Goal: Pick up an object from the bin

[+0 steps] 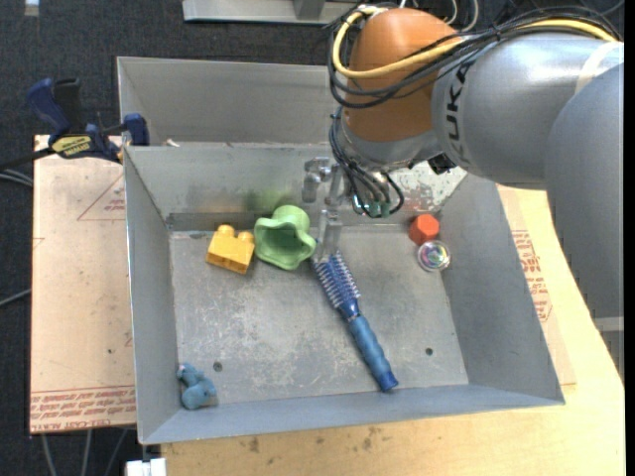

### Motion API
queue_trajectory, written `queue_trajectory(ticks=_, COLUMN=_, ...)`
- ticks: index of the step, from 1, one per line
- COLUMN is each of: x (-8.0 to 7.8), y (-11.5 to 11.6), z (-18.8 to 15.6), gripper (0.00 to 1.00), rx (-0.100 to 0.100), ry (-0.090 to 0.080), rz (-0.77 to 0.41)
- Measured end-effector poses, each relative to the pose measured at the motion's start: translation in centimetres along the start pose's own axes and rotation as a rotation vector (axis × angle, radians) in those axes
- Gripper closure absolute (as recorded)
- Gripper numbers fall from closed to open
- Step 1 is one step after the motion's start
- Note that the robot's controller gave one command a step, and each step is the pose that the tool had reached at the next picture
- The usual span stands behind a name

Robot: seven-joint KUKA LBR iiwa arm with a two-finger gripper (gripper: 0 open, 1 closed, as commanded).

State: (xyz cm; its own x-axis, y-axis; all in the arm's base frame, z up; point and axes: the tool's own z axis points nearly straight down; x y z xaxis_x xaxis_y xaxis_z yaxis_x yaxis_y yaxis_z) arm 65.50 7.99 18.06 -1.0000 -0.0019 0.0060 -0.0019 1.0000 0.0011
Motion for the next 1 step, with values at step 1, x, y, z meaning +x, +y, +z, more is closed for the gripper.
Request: queue_trajectory(ticks=1, x=0.41, y=2.93, z=11.34, gripper=0.0, rx=0.0, ry=0.002, rz=0.257)
